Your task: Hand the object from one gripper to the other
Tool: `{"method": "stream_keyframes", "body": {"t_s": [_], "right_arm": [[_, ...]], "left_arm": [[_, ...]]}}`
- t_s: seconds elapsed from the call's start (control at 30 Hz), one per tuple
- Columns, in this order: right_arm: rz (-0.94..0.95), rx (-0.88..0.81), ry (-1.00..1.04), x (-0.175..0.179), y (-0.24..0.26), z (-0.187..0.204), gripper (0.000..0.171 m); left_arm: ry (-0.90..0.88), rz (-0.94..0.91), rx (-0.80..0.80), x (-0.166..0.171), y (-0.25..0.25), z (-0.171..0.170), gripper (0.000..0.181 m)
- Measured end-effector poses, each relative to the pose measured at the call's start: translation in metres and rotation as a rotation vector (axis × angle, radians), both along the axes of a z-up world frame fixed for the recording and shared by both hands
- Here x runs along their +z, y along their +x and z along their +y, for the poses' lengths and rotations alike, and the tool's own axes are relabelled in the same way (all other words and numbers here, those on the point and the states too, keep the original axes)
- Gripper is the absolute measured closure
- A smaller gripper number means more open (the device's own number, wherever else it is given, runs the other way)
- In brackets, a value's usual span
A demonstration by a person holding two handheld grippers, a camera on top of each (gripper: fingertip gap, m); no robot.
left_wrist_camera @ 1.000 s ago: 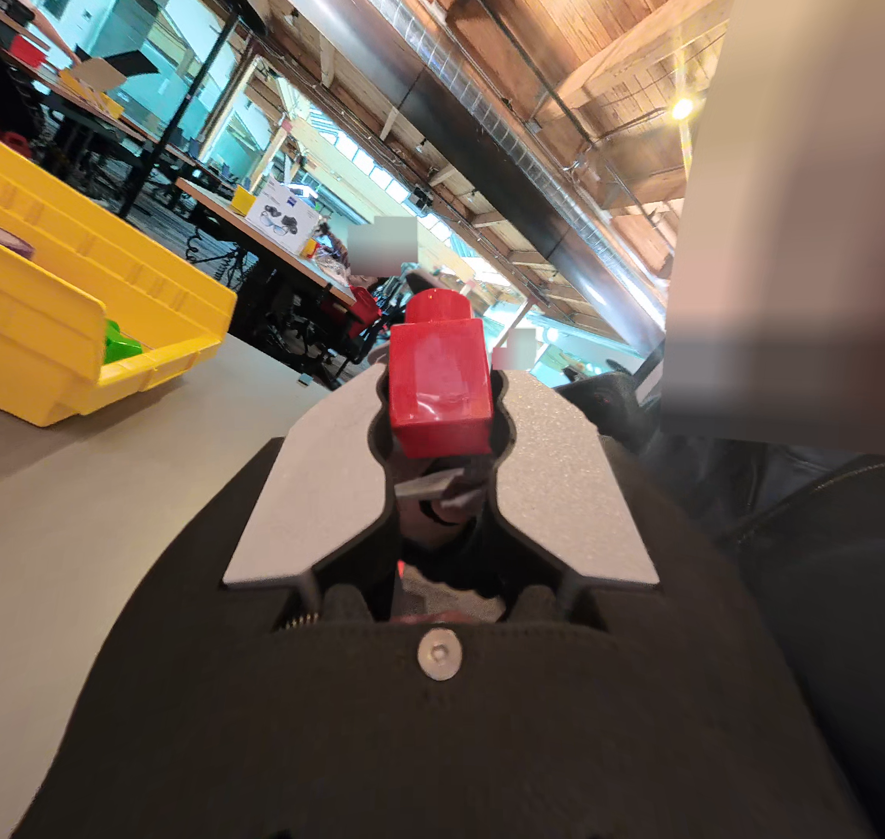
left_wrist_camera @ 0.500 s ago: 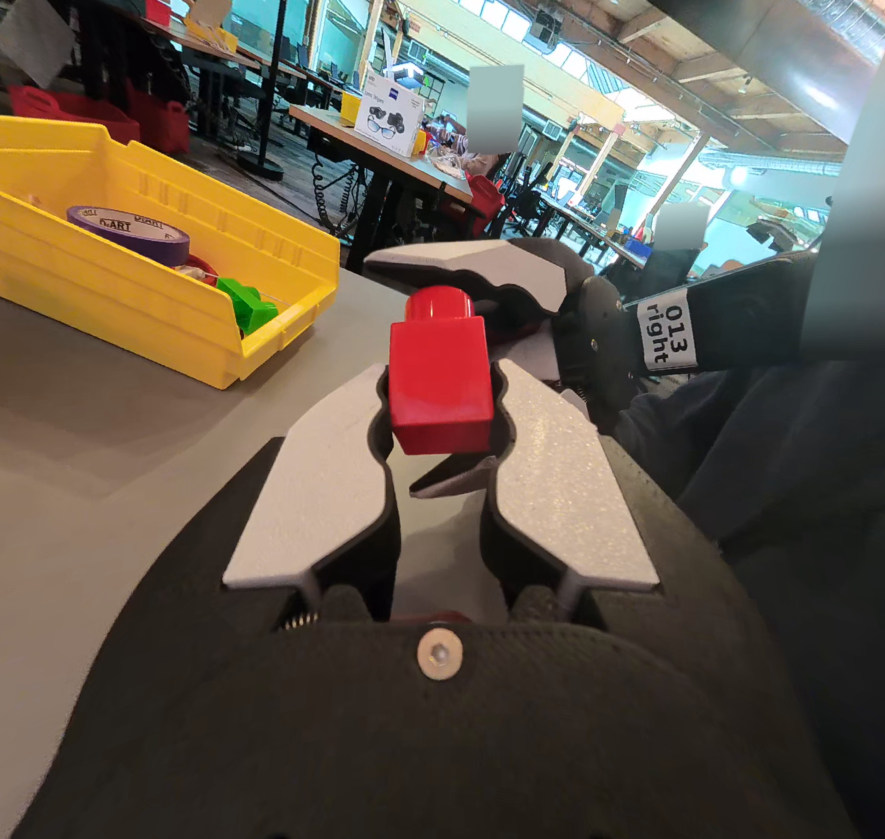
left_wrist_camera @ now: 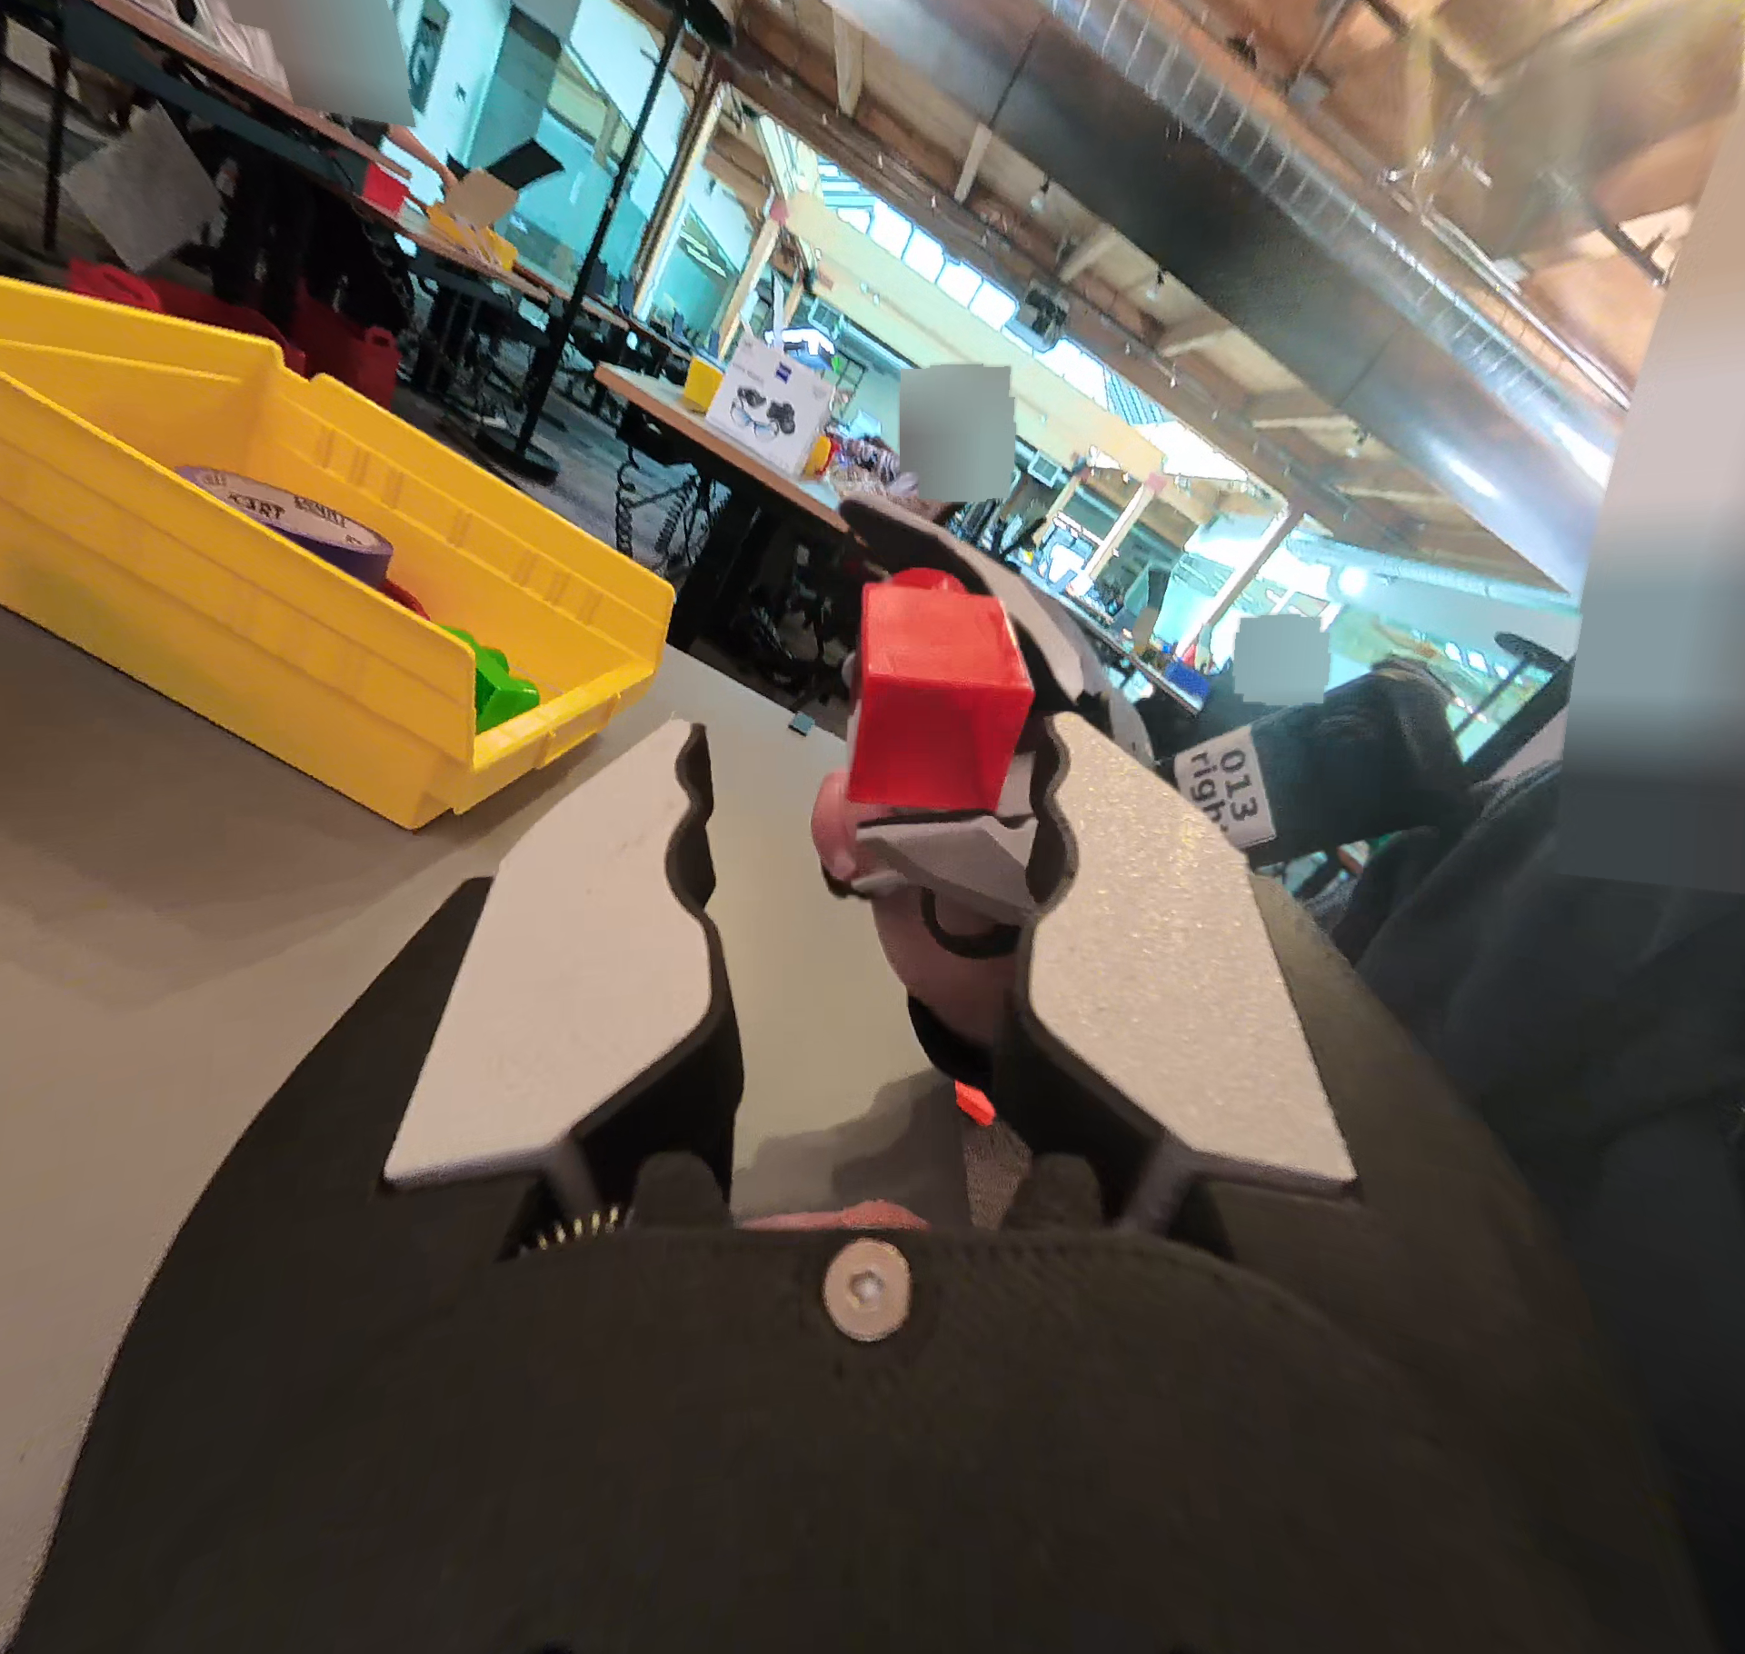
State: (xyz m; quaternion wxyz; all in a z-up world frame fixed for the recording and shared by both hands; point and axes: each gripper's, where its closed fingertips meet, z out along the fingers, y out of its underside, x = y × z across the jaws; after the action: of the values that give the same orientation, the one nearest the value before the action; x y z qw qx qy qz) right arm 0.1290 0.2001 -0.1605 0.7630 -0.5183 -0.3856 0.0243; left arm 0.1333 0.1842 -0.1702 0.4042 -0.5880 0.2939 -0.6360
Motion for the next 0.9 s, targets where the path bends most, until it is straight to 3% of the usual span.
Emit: {"method": "stream_keyframes", "body": {"t_s": [0.07, 0.27, 0.43, 0.63, 0.8, 0.9], "right_arm": [[0.052, 0.081, -0.058, -0.004, -0.006, -0.004, 0.099], [0.424, 0.587, -0.495, -0.009, -0.016, -0.015, 0.1], [0.725, 0.919, -0.906, -0.011, -0.012, -0.015, 0.1], [1.033, 1.058, -1.104, -0.011, -0.006, -0.011, 0.1], [1.17, 1.078, -1.224, -0.013, -0.009, -0.013, 0.1], [1.187, 1.082, -1.286, -0.017, -0.014, -0.017, 0.1]], "left_arm": [[0.015, -0.006, 0.024, 0.002, -0.002, 0.002, 0.116], [0.183, 0.065, 0.016, 0.018, -0.009, -0.008, 0.116], [0.513, 0.293, 0.074, 0.022, -0.015, -0.014, 0.118], [1.241, 0.784, 0.356, 0.014, -0.013, -0.001, 0.11], [1.632, 0.922, 0.465, -0.008, 0.0, 0.0, 0.092], [1.731, 0.938, 0.473, -0.017, 0.004, 0.0, 0.089]]}}
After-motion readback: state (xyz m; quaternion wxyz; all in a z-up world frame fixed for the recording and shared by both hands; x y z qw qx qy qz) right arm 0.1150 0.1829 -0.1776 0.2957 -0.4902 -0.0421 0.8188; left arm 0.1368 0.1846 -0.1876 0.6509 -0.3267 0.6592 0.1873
